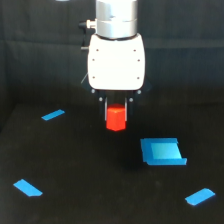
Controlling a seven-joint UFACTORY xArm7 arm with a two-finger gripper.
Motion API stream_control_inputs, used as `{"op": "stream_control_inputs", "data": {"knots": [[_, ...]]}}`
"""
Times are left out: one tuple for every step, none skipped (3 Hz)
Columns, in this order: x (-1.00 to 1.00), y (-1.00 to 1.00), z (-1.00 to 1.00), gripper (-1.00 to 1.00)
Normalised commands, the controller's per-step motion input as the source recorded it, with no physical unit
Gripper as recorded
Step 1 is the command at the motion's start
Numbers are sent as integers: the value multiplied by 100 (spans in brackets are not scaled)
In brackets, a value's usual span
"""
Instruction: Pick up the red object from the table
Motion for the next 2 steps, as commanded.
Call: {"op": "stream_control_inputs", "data": {"knots": [[5, -4, 3, -97], [1, -7, 7, -100]]}}
